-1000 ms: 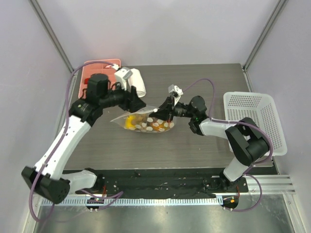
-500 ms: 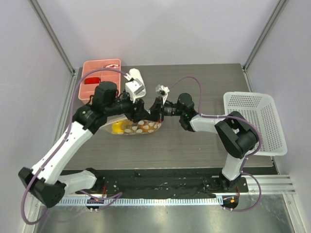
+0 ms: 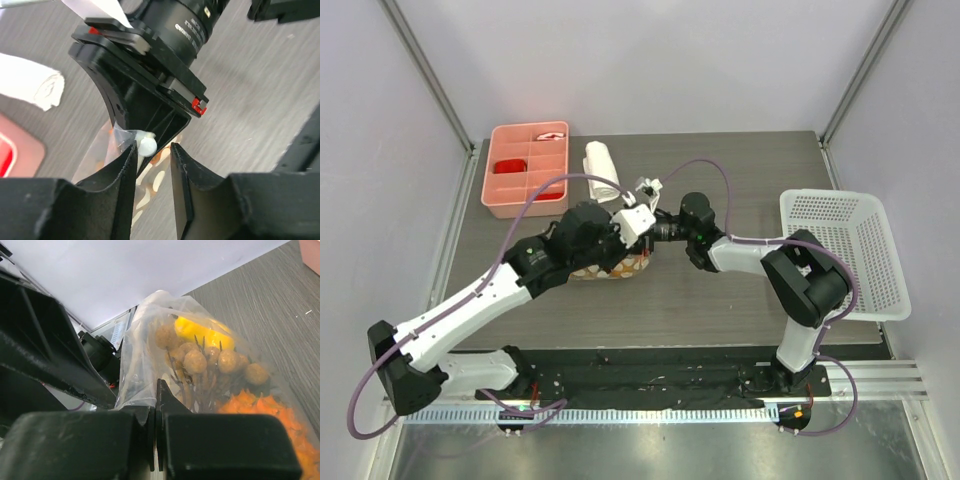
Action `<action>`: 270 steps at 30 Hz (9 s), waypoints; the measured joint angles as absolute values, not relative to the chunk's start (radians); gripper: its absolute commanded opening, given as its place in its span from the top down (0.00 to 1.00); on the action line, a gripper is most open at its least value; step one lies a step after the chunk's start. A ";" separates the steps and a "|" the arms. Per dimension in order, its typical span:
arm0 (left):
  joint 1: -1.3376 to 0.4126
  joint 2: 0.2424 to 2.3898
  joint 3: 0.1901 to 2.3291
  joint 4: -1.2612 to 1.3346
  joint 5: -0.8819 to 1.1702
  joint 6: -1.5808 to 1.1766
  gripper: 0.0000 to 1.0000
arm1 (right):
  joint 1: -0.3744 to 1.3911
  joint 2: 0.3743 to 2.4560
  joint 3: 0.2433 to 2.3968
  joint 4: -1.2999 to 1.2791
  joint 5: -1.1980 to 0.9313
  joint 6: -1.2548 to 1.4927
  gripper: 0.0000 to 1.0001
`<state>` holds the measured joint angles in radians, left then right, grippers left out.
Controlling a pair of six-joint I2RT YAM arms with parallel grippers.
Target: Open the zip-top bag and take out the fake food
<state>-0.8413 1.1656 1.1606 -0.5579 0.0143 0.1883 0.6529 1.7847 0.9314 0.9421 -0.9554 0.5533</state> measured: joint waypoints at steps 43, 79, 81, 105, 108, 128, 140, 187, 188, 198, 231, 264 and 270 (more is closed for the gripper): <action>-0.985 1.026 0.881 -0.371 -0.648 0.347 0.61 | 0.661 1.785 0.931 1.050 -0.941 0.725 0.99; -0.798 0.984 0.965 -0.478 -0.279 0.224 1.00 | 0.691 1.581 0.954 0.579 -0.802 0.278 0.80; -0.798 0.984 0.965 -0.480 -0.275 0.219 1.00 | 0.687 1.575 0.951 0.574 -0.799 0.268 0.99; -0.796 1.038 1.058 -0.457 0.004 0.137 0.60 | 0.679 1.573 0.948 0.551 -0.852 0.273 0.99; -0.796 1.048 1.060 -0.443 0.015 0.136 0.62 | 0.680 1.573 0.948 0.550 -0.852 0.273 0.99; -0.762 1.080 1.090 -0.443 0.046 0.130 1.00 | 0.688 1.578 0.930 0.596 -0.820 0.285 0.99; -0.738 0.999 1.057 -0.489 0.003 -0.031 1.00 | 0.675 1.586 0.834 0.900 -0.818 0.477 0.99; -0.656 0.791 1.067 -0.928 -0.213 -0.402 0.60 | 0.469 1.766 0.879 1.213 -0.808 0.845 0.99; -0.656 0.784 1.067 -0.925 -0.200 -0.398 0.52 | 0.469 1.774 0.881 1.219 -0.811 0.852 0.99; -0.656 1.015 1.232 -0.756 -0.079 -0.240 0.32 | 0.469 1.771 0.892 1.162 -0.834 0.848 0.99; -0.589 1.220 1.220 -0.583 0.049 0.196 0.74 | 0.493 1.693 0.892 1.000 -0.901 0.764 0.99; -0.574 1.245 1.206 -0.590 0.091 0.194 1.00 | 0.514 1.633 0.925 0.722 -0.892 0.545 0.35; -0.574 1.221 1.205 -0.607 0.117 0.193 1.00 | 0.529 1.578 1.108 0.342 -0.864 0.210 0.38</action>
<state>-0.5735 1.2209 1.2053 -0.6075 0.1173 0.1928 0.5293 1.5776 1.1080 0.3424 -0.8642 0.2104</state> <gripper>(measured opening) 0.032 0.657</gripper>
